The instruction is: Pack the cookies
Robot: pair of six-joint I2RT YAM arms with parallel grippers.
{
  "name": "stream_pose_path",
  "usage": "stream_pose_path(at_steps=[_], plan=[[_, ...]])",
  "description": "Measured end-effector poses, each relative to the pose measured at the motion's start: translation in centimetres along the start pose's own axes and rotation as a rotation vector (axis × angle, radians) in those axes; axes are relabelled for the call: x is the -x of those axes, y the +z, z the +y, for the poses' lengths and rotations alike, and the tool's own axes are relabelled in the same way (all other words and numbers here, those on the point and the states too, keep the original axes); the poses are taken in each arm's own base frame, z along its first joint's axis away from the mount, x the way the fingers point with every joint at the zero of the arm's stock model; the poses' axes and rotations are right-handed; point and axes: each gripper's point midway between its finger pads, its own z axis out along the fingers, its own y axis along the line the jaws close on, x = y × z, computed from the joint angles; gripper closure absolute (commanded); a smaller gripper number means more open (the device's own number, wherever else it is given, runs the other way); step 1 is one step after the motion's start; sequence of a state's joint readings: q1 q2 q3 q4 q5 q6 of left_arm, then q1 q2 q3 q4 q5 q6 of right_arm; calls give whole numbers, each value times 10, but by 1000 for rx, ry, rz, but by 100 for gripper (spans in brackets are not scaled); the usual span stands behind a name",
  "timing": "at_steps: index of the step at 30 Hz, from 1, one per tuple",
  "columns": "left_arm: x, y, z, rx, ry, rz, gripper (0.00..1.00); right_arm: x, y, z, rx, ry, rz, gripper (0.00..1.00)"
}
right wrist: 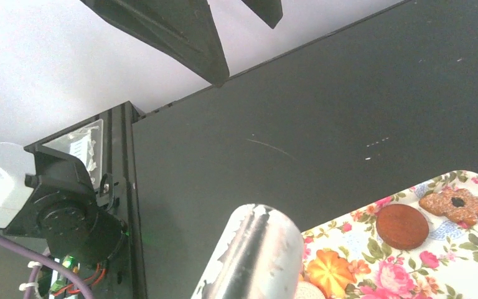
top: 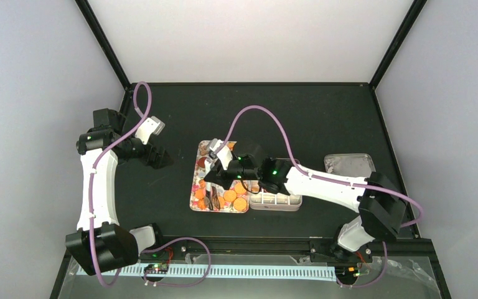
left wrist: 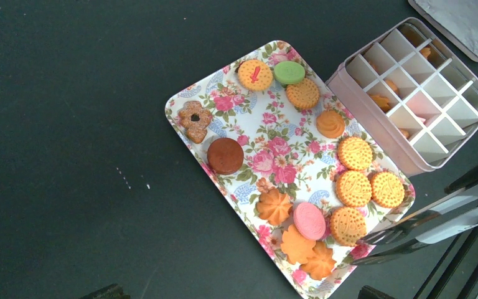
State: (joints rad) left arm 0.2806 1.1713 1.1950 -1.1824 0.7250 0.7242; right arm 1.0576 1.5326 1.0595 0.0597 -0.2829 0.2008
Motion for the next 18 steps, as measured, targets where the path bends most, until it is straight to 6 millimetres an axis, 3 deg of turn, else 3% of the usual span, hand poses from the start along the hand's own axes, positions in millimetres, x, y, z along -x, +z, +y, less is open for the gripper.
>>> stream_pose_path(at_steps=[5,12,18], plan=[[0,0,0,0,0,0,1,6,2,3,-10,-51,1,78],[0,0,0,2,0,2,1,21,27,26,19,-131,-12,78],[-1,0,1,7,2,6,1,1,50,26,11,-156,44,78]])
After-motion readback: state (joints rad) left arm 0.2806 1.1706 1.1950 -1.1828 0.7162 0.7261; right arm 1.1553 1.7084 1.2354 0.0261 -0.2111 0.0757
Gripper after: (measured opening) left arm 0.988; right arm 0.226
